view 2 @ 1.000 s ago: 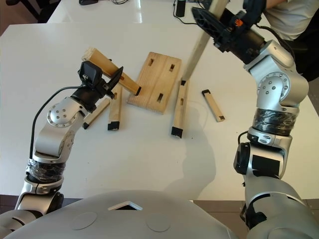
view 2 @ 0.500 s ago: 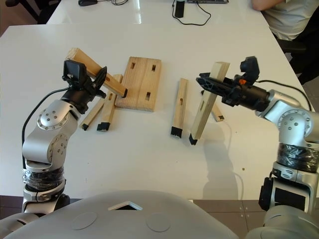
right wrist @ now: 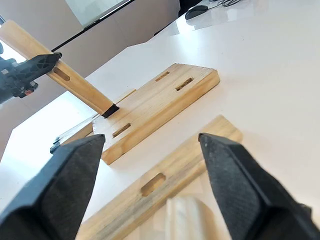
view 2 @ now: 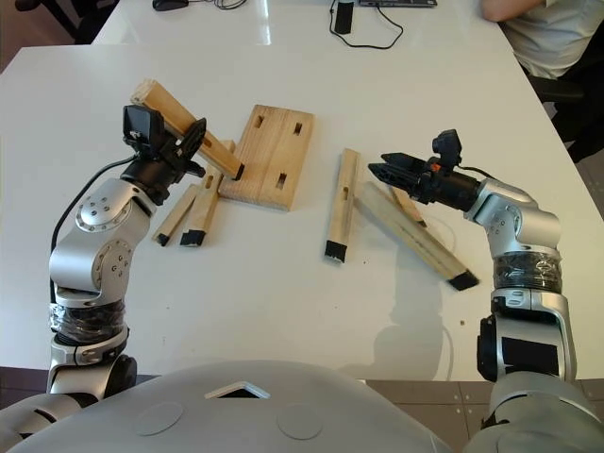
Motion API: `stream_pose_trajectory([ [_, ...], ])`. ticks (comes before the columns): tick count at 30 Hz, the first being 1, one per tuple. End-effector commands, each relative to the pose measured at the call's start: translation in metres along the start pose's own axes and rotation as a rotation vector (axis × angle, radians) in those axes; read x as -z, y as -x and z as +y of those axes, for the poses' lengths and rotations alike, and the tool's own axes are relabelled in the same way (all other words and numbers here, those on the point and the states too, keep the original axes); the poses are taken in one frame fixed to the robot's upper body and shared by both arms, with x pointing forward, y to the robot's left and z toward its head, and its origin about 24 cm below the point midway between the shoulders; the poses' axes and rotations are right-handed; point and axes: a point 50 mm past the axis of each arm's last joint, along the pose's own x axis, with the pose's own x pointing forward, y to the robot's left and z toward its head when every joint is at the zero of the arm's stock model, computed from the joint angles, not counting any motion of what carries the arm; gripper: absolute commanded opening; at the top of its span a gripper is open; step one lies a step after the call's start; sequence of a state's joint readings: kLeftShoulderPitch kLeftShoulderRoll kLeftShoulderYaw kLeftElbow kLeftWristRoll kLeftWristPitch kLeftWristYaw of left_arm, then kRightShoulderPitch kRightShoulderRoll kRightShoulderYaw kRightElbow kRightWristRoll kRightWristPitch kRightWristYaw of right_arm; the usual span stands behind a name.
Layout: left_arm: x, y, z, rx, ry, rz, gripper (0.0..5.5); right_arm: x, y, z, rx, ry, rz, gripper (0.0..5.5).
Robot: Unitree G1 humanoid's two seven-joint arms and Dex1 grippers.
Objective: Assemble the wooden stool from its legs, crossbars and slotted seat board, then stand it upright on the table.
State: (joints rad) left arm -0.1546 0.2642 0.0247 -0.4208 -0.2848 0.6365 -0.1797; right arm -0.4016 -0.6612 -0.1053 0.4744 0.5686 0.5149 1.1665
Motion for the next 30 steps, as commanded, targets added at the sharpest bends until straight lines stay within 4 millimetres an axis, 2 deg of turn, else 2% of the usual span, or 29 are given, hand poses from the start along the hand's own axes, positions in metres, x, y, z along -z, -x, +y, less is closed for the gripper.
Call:
stream_pose_trajectory([
  [1,0.038,0.005,0.006,-0.045,0.029,0.187,1.31,-0.016,-0.008,-0.005,-0.002,0.079,0.008,4.11],
  [5,0.038,0.006,0.007,-0.053,0.031,0.18,1.31,-0.031,0.004,-0.01,0.079,0.178,0.003,4.67],
  [9,0.04,0.015,0.008,-0.093,0.048,0.167,1.31,-0.036,0.054,-0.004,0.16,0.436,0.208,4.87],
  [11,0.041,0.02,0.011,-0.12,0.056,0.162,1.31,-0.034,0.069,0.005,0.155,0.518,0.297,4.87],
  [15,0.041,0.033,0.016,-0.183,0.073,0.149,1.3,-0.014,0.077,0.036,0.085,0.589,0.406,4.87],
  [18,0.042,0.04,0.017,-0.217,0.078,0.149,1.29,0.008,0.081,0.043,0.121,0.595,0.462,4.87],
  [22,0.045,0.046,0.016,-0.236,0.086,0.159,1.29,0.032,0.094,0.038,0.219,0.581,0.534,4.87],
  [25,0.047,0.047,0.015,-0.245,0.086,0.164,1.29,0.04,0.103,0.034,0.266,0.594,0.579,4.87],
  [30,0.048,0.047,0.011,-0.256,0.101,0.155,1.29,0.047,0.111,0.031,0.256,0.613,0.638,4.02],
])
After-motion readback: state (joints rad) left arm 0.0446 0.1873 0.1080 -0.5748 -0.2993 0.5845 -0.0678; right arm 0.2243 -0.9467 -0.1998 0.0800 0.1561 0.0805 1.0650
